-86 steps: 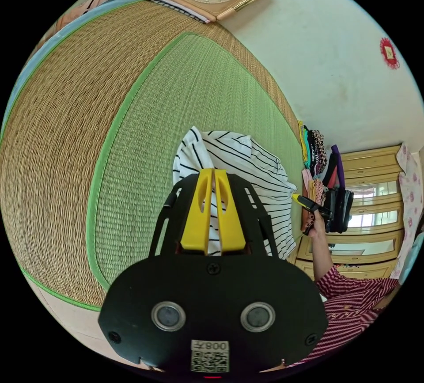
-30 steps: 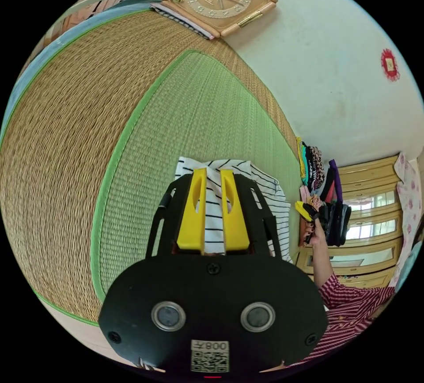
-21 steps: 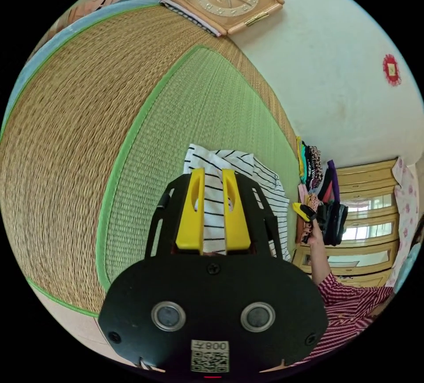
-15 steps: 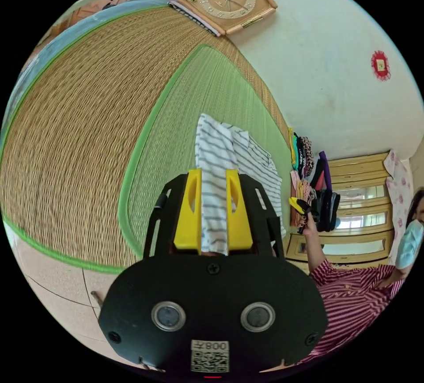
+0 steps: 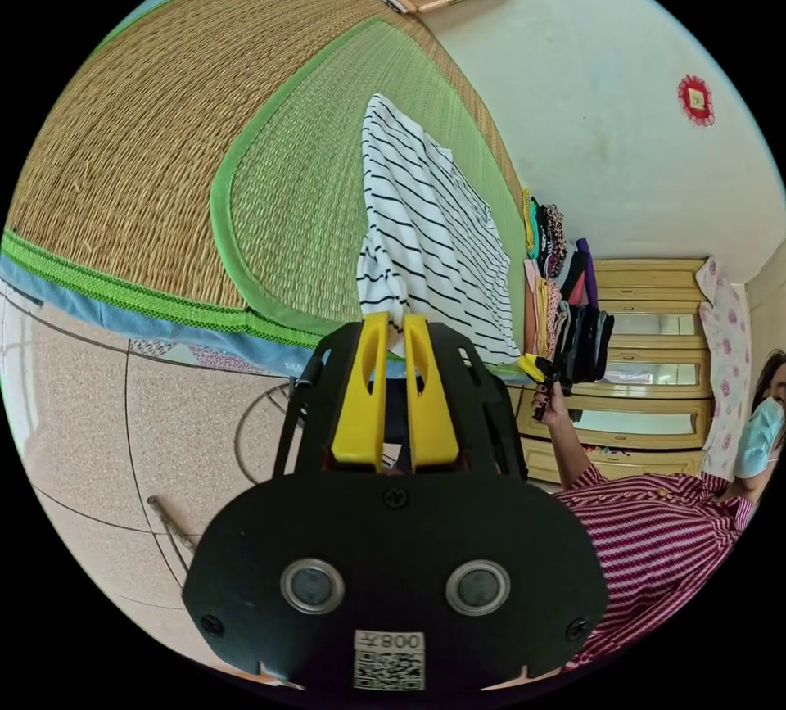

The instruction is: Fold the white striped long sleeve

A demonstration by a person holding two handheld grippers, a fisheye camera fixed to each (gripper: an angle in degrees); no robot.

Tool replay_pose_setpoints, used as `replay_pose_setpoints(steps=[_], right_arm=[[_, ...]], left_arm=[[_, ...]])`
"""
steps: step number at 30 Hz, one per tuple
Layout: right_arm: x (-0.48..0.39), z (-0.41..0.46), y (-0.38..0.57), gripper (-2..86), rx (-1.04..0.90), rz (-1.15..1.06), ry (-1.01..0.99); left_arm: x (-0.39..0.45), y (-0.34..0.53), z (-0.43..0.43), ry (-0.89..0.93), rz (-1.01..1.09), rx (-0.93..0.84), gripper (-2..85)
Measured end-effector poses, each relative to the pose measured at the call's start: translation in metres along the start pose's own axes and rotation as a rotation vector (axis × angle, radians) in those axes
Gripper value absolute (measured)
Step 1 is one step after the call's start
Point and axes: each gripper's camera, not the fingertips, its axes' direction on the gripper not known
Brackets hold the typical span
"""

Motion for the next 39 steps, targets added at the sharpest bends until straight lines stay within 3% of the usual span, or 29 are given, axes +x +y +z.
replay_pose_setpoints(steps=[5,10,20,25,29,35,39], right_arm=[[-0.006,0.015,-0.008,3.9,-0.034,-0.02,-0.009],[-0.014,0.005,-0.007,1.9,-0.031,-0.032,-0.004],[-0.013,0.002,0.006,1.1,-0.034,-0.012,-0.058],[-0.016,0.002,0.007,1.0,-0.039,-0.008,-0.052],[-0.024,0.004,0.006,1.0,-0.044,-0.017,-0.047],[-0.036,0.004,0.007,1.2,-0.034,-0.037,-0.045],[-0.046,0.005,0.008,1.3,-0.029,-0.054,-0.039]], left_arm=[[-0.007,-0.01,0.016,0.022,0.003,0.011,1.4],[-0.032,-0.006,0.017,0.112,-0.044,0.129,0.7],[-0.069,-0.002,0.076,0.111,-0.103,0.132,0.6],[-0.075,-0.004,0.12,0.028,-0.081,0.05,0.7],[-0.08,-0.001,0.141,0.048,-0.095,0.077,0.8],[-0.071,0.005,0.164,-0.113,-0.053,0.104,0.7],[-0.033,0.002,0.192,-0.082,0.103,0.125,1.2]])
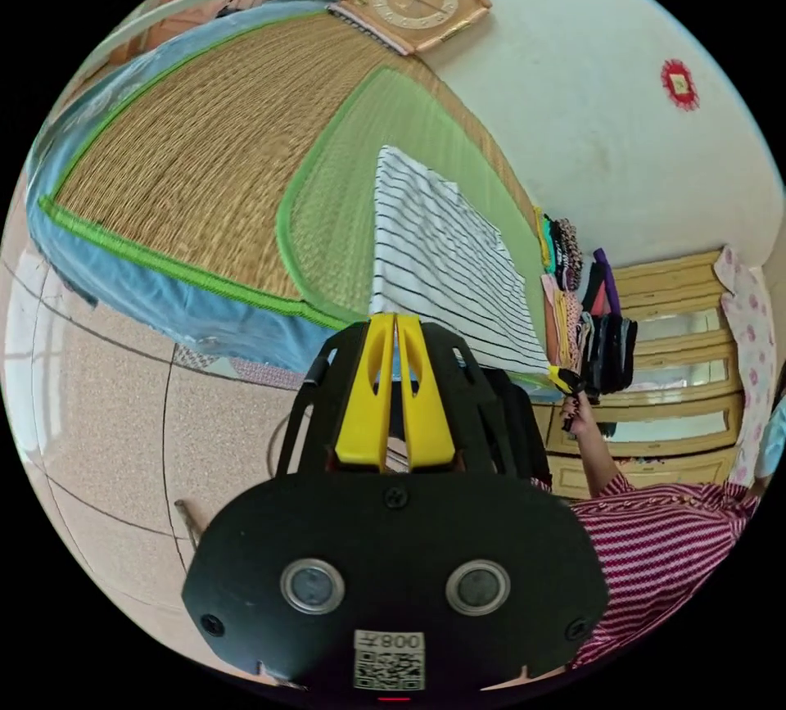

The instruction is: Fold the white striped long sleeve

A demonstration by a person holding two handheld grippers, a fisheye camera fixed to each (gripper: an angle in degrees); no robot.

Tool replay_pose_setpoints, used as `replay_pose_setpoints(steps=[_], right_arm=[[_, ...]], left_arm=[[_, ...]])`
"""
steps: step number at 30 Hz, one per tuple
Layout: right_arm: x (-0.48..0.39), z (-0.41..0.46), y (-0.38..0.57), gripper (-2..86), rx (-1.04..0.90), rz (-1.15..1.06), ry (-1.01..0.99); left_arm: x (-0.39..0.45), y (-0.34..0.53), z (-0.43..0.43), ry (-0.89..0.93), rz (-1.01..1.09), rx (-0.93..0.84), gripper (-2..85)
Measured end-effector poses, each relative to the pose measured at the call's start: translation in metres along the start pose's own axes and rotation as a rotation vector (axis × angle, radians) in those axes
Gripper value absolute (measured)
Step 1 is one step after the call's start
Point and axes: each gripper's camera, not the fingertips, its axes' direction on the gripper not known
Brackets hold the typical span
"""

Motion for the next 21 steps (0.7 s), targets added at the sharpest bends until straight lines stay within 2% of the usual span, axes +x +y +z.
replay_pose_setpoints(steps=[6,9,14,16,19,21], right_arm=[[-0.014,-0.001,-0.002,1.2,0.009,-0.018,-0.001],[-0.023,-0.002,-0.004,1.2,0.007,-0.031,0.01],[-0.034,0.001,-0.008,1.2,-0.006,-0.046,0.023],[-0.038,0.003,-0.01,1.2,-0.009,-0.055,0.02],[-0.041,0.006,-0.012,1.3,-0.02,-0.064,0.019],[-0.041,0.011,-0.015,1.5,-0.044,-0.064,0.028]], left_arm=[[0.125,-0.012,0.115,0.163,0.388,-0.182,5.8],[0.198,-0.005,0.184,0.18,0.595,-0.292,8.0],[0.291,0.025,0.274,0.024,0.898,-0.405,10.4],[0.316,0.038,0.31,-0.115,0.984,-0.423,9.7],[0.329,0.049,0.344,-0.24,1.019,-0.434,5.3],[0.33,0.051,0.353,-0.245,1.002,-0.427,2.8]])
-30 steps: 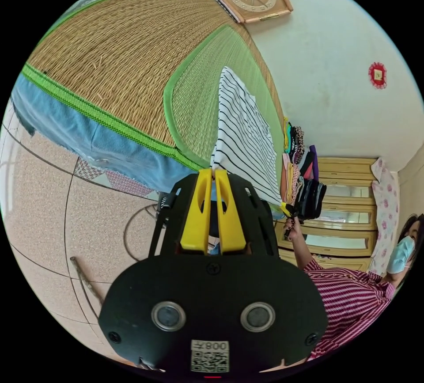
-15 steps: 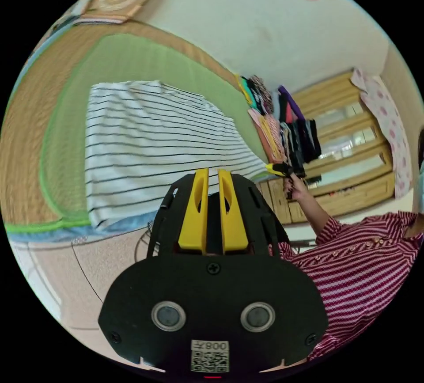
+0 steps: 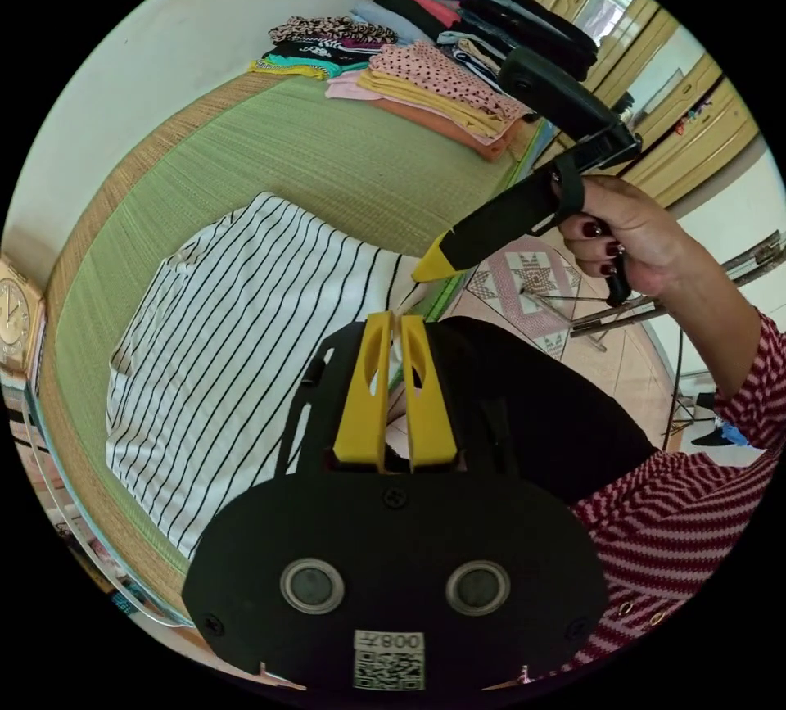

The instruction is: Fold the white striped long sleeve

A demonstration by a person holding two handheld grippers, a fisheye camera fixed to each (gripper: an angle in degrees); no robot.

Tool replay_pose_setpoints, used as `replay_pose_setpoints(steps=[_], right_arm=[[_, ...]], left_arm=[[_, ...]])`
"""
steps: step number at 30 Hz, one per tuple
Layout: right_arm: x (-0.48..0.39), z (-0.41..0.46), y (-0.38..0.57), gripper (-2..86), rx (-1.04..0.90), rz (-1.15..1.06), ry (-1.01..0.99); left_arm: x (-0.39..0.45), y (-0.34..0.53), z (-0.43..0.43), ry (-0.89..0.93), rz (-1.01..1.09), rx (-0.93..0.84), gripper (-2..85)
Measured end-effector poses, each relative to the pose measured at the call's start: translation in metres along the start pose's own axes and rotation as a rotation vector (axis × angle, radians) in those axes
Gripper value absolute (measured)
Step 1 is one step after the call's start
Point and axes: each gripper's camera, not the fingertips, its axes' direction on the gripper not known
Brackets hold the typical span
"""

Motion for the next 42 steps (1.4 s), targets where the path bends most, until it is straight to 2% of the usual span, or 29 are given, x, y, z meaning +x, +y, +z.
replay_pose_setpoints(steps=[4,9,14,20,31,42], right_arm=[[0.01,-0.009,-0.001,1.9,0.027,0.007,-0.019],[0.051,-0.033,-0.018,4.5,0.151,0.096,-0.011],[0.086,-0.017,-0.058,9.4,0.129,0.173,0.05],[0.11,0.003,-0.109,11.0,0.123,0.201,0.048],[0.143,0.015,-0.171,9.5,0.155,0.199,-0.028],[0.152,0.03,-0.209,5.9,0.106,0.165,-0.048]], left_arm=[[-0.002,-0.003,0.012,0.051,-0.053,0.027,1.3],[-0.003,-0.013,0.025,0.088,-0.084,0.047,0.9],[-0.002,-0.025,0.037,0.116,-0.101,0.052,0.8],[-0.004,-0.036,0.046,0.154,-0.127,0.072,0.7],[-0.012,-0.051,0.05,0.224,-0.164,0.112,0.8],[-0.022,-0.055,0.047,0.271,-0.19,0.128,0.7]])
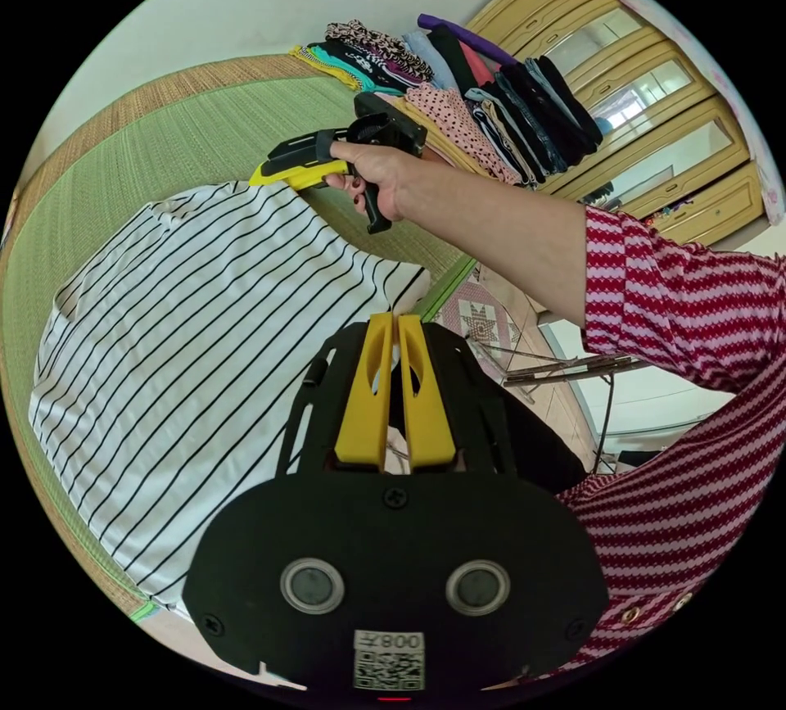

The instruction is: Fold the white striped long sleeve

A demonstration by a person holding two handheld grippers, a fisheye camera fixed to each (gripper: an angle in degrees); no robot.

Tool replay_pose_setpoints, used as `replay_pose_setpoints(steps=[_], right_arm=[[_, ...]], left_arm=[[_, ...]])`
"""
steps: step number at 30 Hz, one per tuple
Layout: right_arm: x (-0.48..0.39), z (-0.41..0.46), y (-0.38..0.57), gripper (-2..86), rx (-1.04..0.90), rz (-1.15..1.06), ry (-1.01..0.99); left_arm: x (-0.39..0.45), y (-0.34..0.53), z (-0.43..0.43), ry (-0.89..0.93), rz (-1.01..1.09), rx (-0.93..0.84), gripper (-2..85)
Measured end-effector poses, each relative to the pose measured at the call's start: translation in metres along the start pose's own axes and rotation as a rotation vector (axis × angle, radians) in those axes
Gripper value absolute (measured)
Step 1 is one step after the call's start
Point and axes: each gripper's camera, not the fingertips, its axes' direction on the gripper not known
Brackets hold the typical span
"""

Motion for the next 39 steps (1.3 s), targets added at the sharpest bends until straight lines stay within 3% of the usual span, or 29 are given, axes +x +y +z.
replay_pose_setpoints(steps=[22,39], right_arm=[[-0.006,-0.064,0.016,2.4,0.04,0.005,0.067],[-0.137,-0.074,0.036,2.3,0.1,-0.137,-0.049]], left_arm=[[-0.018,0.012,-0.056,0.091,-0.025,0.04,0.7],[-0.087,0.11,-0.206,0.216,-0.201,0.295,0.7]])
